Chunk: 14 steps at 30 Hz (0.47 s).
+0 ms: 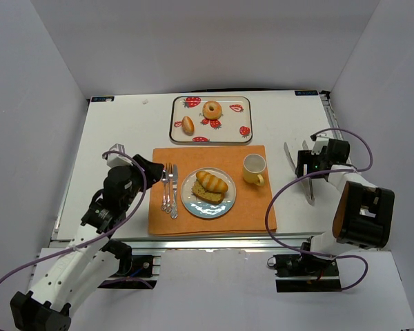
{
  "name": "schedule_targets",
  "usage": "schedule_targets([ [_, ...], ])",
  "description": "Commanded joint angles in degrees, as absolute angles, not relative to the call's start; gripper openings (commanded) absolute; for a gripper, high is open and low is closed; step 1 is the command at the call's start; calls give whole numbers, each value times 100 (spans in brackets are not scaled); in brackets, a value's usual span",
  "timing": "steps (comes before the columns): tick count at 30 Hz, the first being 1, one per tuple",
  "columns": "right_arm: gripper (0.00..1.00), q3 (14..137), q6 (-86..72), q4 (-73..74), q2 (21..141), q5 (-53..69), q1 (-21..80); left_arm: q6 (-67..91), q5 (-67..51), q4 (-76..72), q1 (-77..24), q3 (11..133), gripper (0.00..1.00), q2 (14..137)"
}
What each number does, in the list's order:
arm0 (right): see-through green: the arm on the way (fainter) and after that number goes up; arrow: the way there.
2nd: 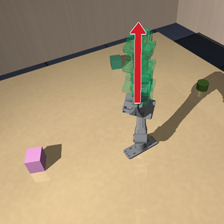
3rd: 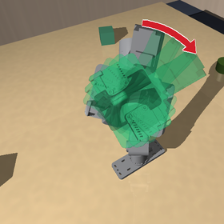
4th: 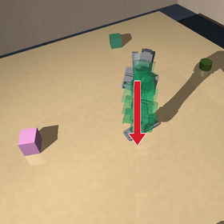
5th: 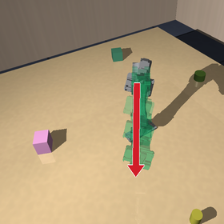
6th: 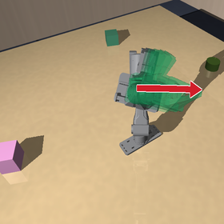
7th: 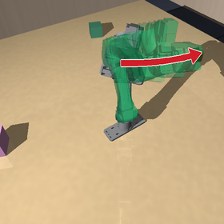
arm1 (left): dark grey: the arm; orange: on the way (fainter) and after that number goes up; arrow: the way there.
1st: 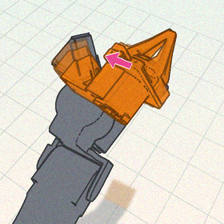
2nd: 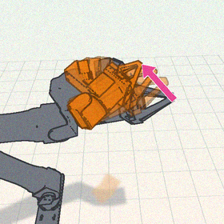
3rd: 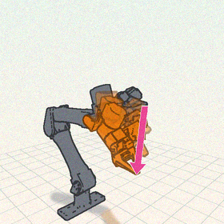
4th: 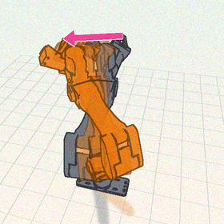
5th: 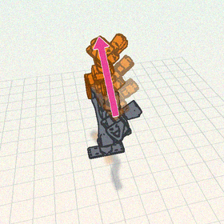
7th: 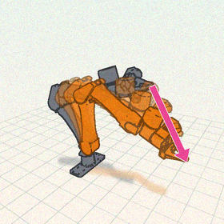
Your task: Place the bread
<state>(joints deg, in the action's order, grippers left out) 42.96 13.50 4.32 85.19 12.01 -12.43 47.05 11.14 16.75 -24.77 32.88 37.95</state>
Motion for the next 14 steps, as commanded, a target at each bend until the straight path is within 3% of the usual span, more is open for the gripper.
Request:
schedule_targets([
  [1,82,4876,1555,719,8595,933,-1257,4720,1160,1678,-2496,3269,70,3648],
  [4,84,5255,1731,1203,8579,757,-1257,4720,1178,1705,-2496,3278,72,3604],
  [5,89,5456,1775,1282,8535,721,-1257,4720,1186,1696,-2496,3278,73,3604],
  [14,90,6731,1635,1679,8165,1028,-1020,4729,1108,1468,-2496,3252,73,3621],
])
